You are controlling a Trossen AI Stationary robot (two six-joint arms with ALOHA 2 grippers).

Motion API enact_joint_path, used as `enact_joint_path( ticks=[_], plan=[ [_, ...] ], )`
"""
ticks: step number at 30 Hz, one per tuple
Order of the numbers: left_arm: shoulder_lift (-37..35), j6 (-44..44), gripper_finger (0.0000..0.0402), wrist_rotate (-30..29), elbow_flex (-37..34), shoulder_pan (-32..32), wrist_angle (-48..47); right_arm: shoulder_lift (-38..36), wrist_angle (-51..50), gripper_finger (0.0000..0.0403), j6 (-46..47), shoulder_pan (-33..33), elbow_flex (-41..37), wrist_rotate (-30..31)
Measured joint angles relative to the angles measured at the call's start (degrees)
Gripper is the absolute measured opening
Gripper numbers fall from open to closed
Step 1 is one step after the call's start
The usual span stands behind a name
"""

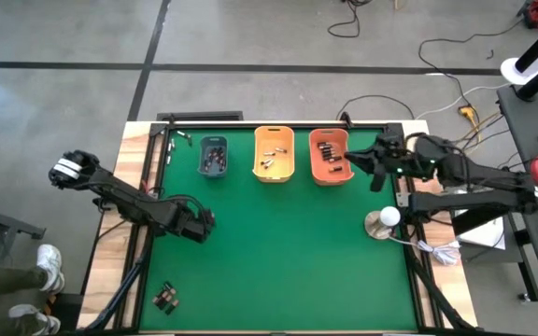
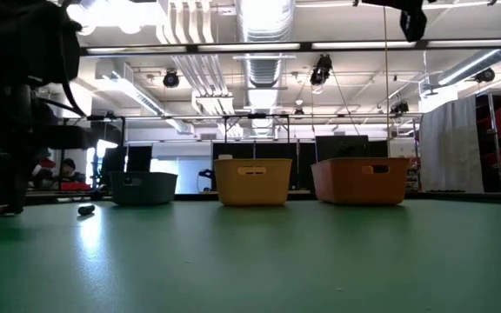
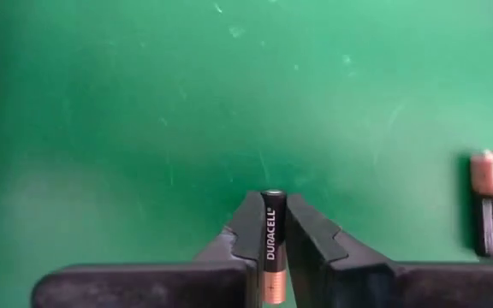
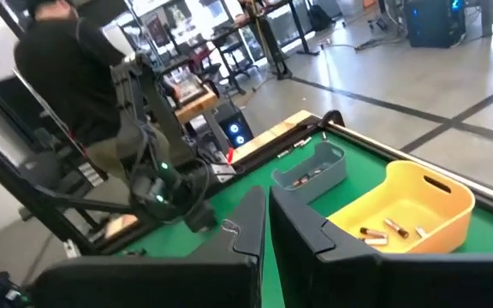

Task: Sort batteries
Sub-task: Put the black battery into the blue bin

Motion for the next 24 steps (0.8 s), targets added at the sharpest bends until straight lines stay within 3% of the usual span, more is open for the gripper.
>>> enact_joint_path(
  ticks=[4,8,11,15,19,24],
  plan=[
    [-5.44,0.49,0.0010,-1.00,0.18,-0.09,-1.10,3.04,-2.37,0.0013,-2.72,0.00,3.78,0.20],
    [-11.54,3.42,0.0008,-11.77,3.29,1.56,-1.39,7.12,-6.48,0.0013,-6.02,-0.01,8.23,1.01],
    [-14.96,10.85,0.0007,-17.38,5.34,7.12,-2.44,10.66,-11.05,0.0013,-8.31,-0.02,10.76,1.80],
    [-17.09,32.97,0.0006,-18.19,8.54,20.26,3.19,15.53,-14.30,0.0013,-8.39,0.00,12.90,2.49],
    [-14.95,57.69,0.0006,-9.89,11.17,38.02,11.93,19.92,-18.72,0.0013,-6.97,0.02,15.59,2.40],
    [-8.67,75.31,0.0006,-3.44,17.02,55.66,13.56,23.34,-25.17,0.0013,-2.47,2.85,19.92,2.67]
  ],
)
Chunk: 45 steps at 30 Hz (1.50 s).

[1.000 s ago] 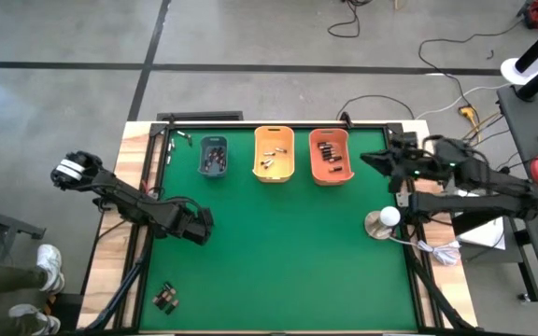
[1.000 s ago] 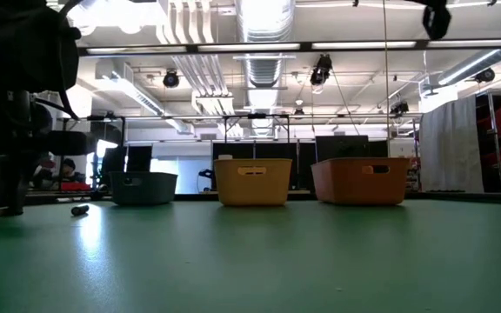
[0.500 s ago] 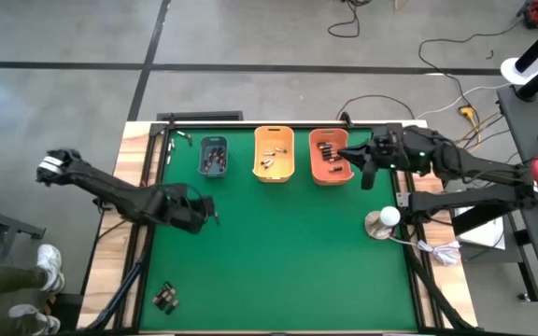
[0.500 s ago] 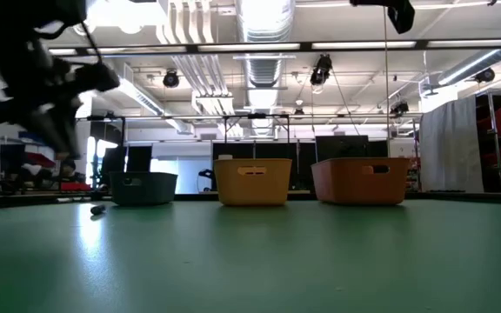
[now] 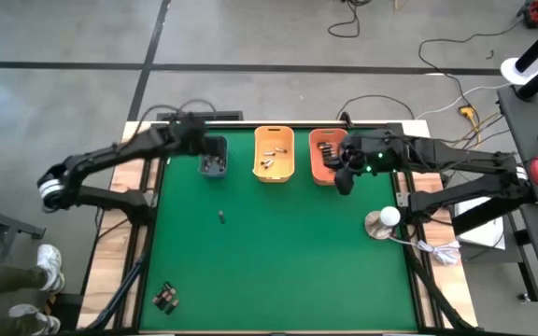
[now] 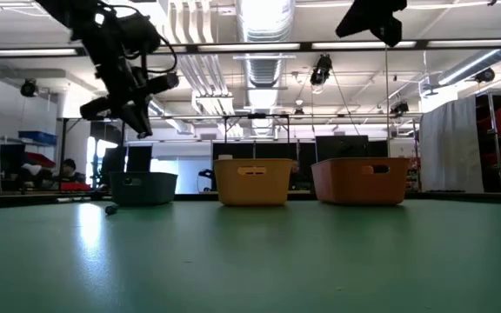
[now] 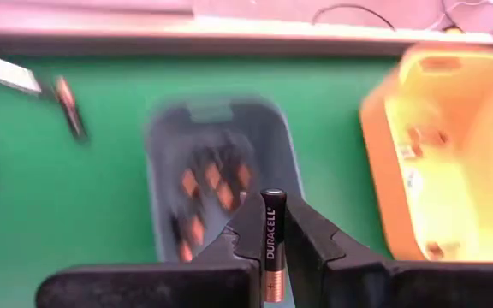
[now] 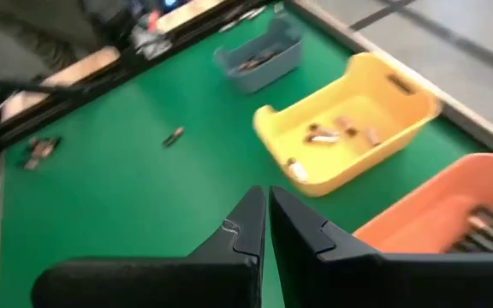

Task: Sort batteries
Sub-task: Put the black battery into the blue bin

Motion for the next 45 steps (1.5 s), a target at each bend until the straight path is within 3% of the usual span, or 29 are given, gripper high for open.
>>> enact_joint_path(
  ticks=[3,8,18,23,29,34,45],
  plan=[
    [4.63,7.32,0.0006,1.38,4.14,4.50,0.13,1.62,-0.39,0.0013,1.81,4.54,0.66,0.83],
    [13.88,11.21,0.0005,1.35,8.36,5.23,0.47,5.05,-0.24,0.0013,7.90,12.58,0.44,8.14],
    [27.05,13.01,0.0021,0.68,13.37,8.19,-1.46,8.74,-0.87,0.0013,18.31,24.94,2.26,8.80],
    [28.06,12.88,0.0014,0.66,14.48,8.29,-1.76,8.63,-1.36,0.0013,22.03,26.95,2.28,11.38],
    [27.95,12.88,0.0008,0.62,13.04,7.72,-7.31,8.63,-1.33,0.0013,21.13,26.76,1.91,11.90],
    [27.89,11.74,0.0009,0.69,10.13,6.80,-6.59,8.63,-1.31,0.0013,19.93,25.80,1.82,11.93],
    [28.67,10.41,0.0056,1.39,9.76,6.25,-5.42,8.63,-1.09,0.0013,21.16,25.78,1.89,11.91]
  ],
)
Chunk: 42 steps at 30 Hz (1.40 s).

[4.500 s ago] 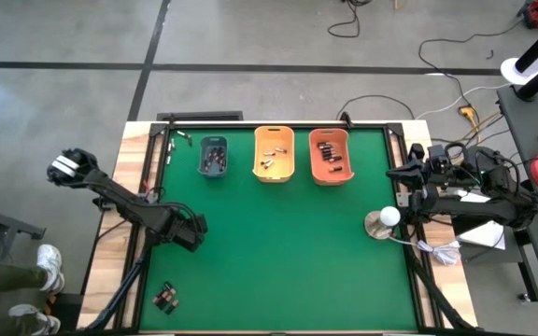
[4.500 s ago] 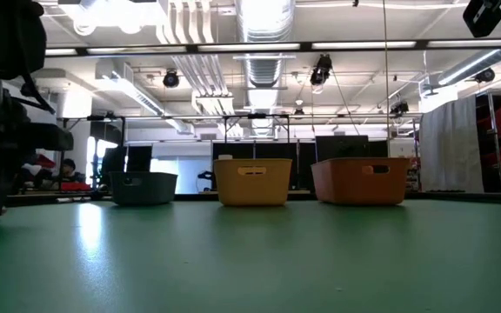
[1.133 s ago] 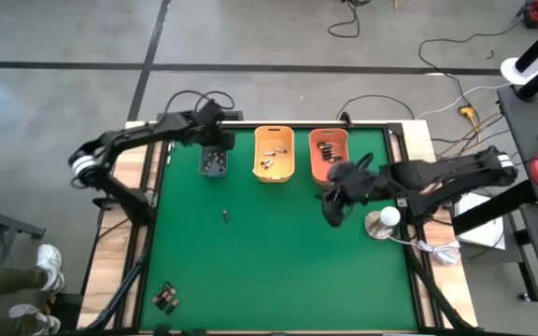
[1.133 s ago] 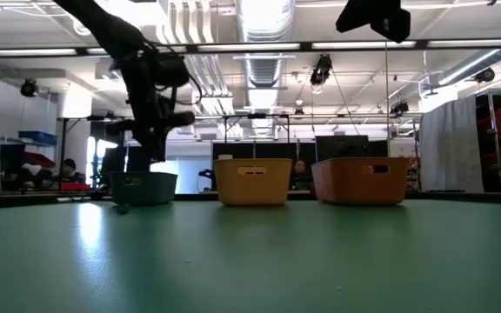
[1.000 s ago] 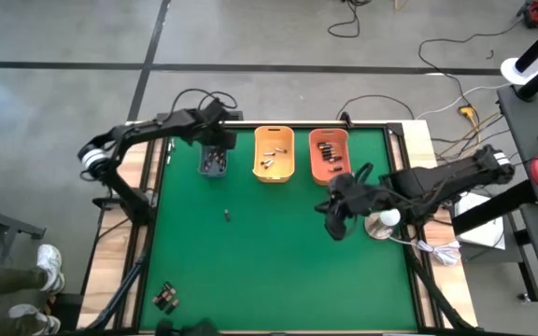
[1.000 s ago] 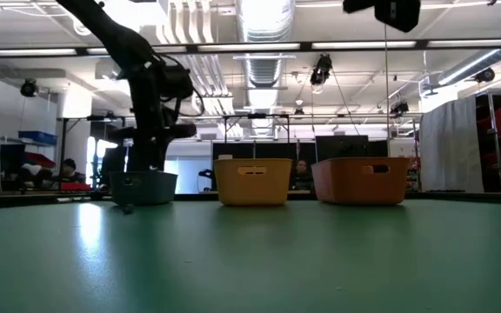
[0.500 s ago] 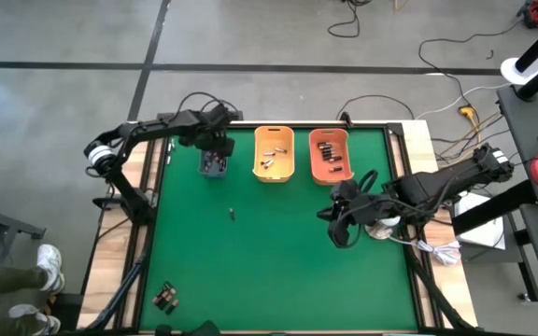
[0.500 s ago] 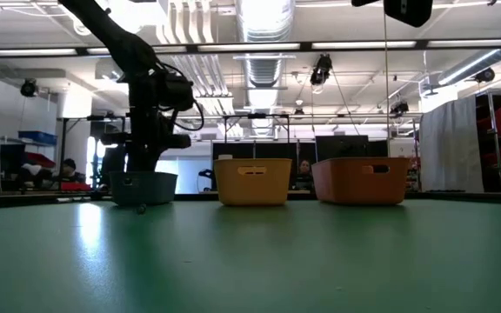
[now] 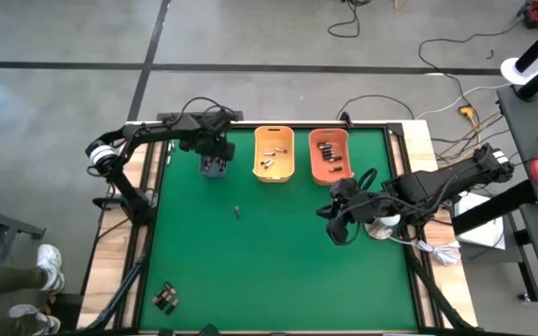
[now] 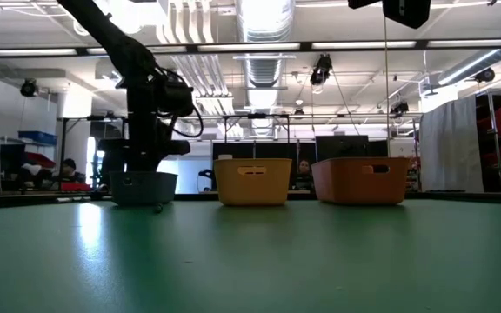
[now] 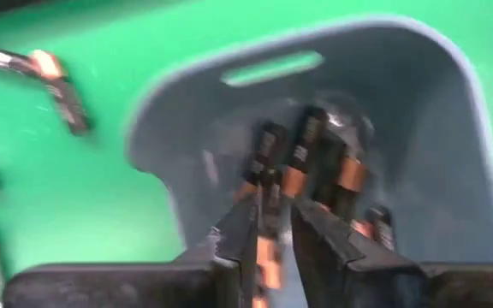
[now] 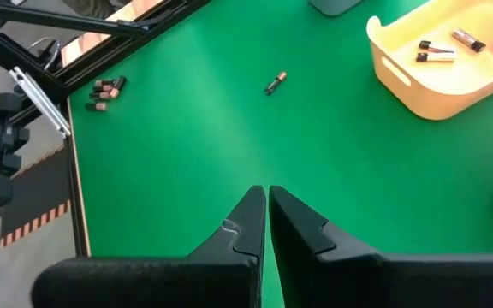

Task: Sort batteries
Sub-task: Put the black battery into the blue bin

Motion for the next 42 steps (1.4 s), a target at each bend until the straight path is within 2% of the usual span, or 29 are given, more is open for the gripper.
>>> enact_joint_path(
  ticks=[3,7,10,12,14,16,19,21,23,26,29,37,42],
  plan=[
    [-0.22,0.50,0.0073,4.02,0.52,-0.07,-0.01,-0.16,-0.27,0.0013,0.27,0.00,0.08,0.00],
    [-1.97,1.88,0.0119,7.90,2.83,-0.57,-1.33,-0.76,-0.15,0.0013,-0.64,0.00,0.57,0.15],
    [-6.09,3.62,0.0157,7.91,4.27,-4.47,-3.28,-0.64,-0.26,0.0013,-2.36,0.02,0.09,3.32],
    [-10.70,1.34,0.0180,5.67,4.31,-9.96,-3.36,-0.07,-0.24,0.0013,-2.72,0.11,-0.47,4.35],
    [-15.07,-4.77,0.0198,0.73,3.50,-17.58,-3.40,0.57,-0.30,0.0013,-2.54,0.11,-0.85,4.39],
    [-17.94,-14.31,0.0211,-6.52,2.16,-26.18,-3.44,1.23,-0.20,0.0013,-1.79,0.13,-0.89,4.69],
    [-18.03,-31.93,0.0221,-17.72,0.23,-38.14,-2.59,2.34,-0.23,0.0013,-1.22,0.13,-0.94,6.17],
    [-14.59,-39.95,0.0222,-22.77,-0.09,-43.59,-0.89,3.08,-0.21,0.0013,-0.70,0.06,-0.94,7.59],
    [-9.30,-45.58,0.0222,-23.56,0.33,-46.55,-0.62,3.51,-0.22,0.0013,-0.62,-0.18,-0.88,7.74],
    [-0.97,-52.42,0.0224,-22.14,2.04,-48.07,-0.54,3.44,-0.21,0.0013,-0.18,-0.26,-0.35,7.05],
    [6.15,-59.04,0.0234,-17.72,4.13,-47.74,-0.63,2.84,-0.59,0.0013,1.51,-0.26,0.78,5.32],
    [19.64,-62.46,0.0269,-16.60,14.94,-47.57,-1.01,2.34,-10.20,0.0013,-0.54,-0.25,7.64,3.95],
    [25.64,-66.19,0.0263,-16.06,21.80,-47.65,-9.14,2.43,-16.09,0.0013,-7.12,-0.26,11.95,4.08]
  ],
)
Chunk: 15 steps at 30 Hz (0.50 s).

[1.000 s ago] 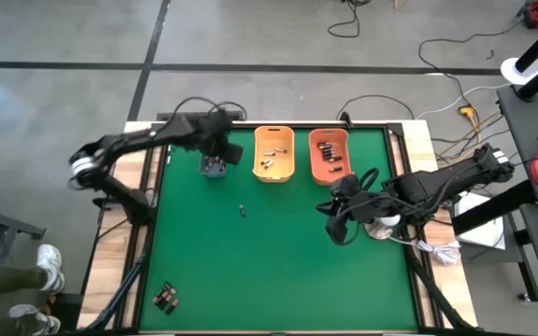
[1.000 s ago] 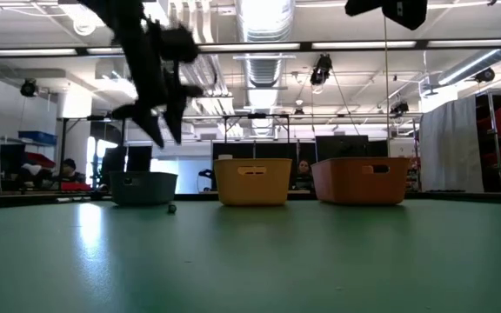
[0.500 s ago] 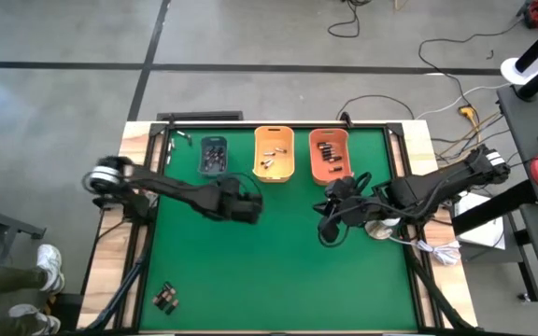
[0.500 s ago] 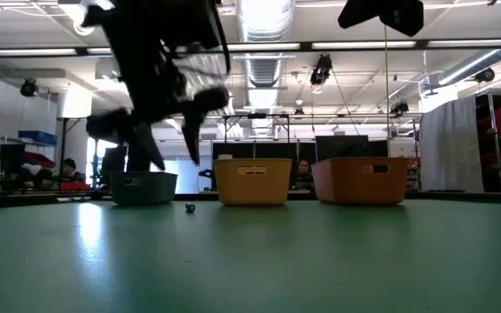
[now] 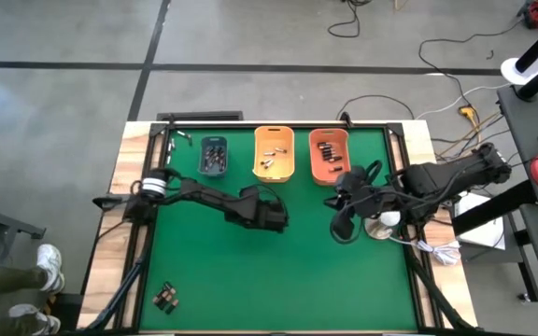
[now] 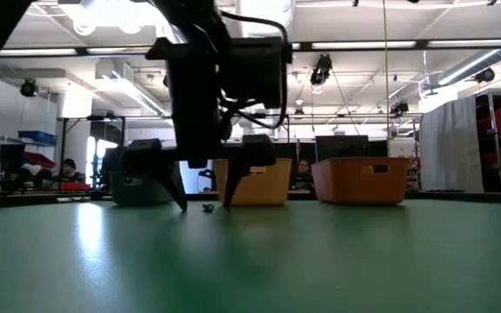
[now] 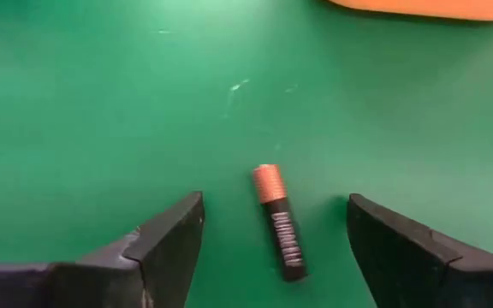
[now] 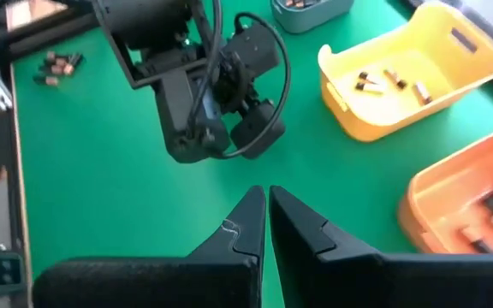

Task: Sort batteries
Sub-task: Put the black battery into the blue bin

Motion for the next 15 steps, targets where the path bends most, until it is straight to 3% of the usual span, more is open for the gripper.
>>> enact_joint_path(
  ticks=[5,15],
  plan=[
    [4.32,-1.47,0.0206,0.48,5.35,-0.56,-6.36,-0.47,-9.08,0.0013,-6.26,0.00,7.24,-0.20],
    [6.77,-1.93,0.0032,2.94,8.97,-0.53,-7.07,-3.52,-25.00,0.0013,-20.11,0.00,25.18,-1.33]
  ],
)
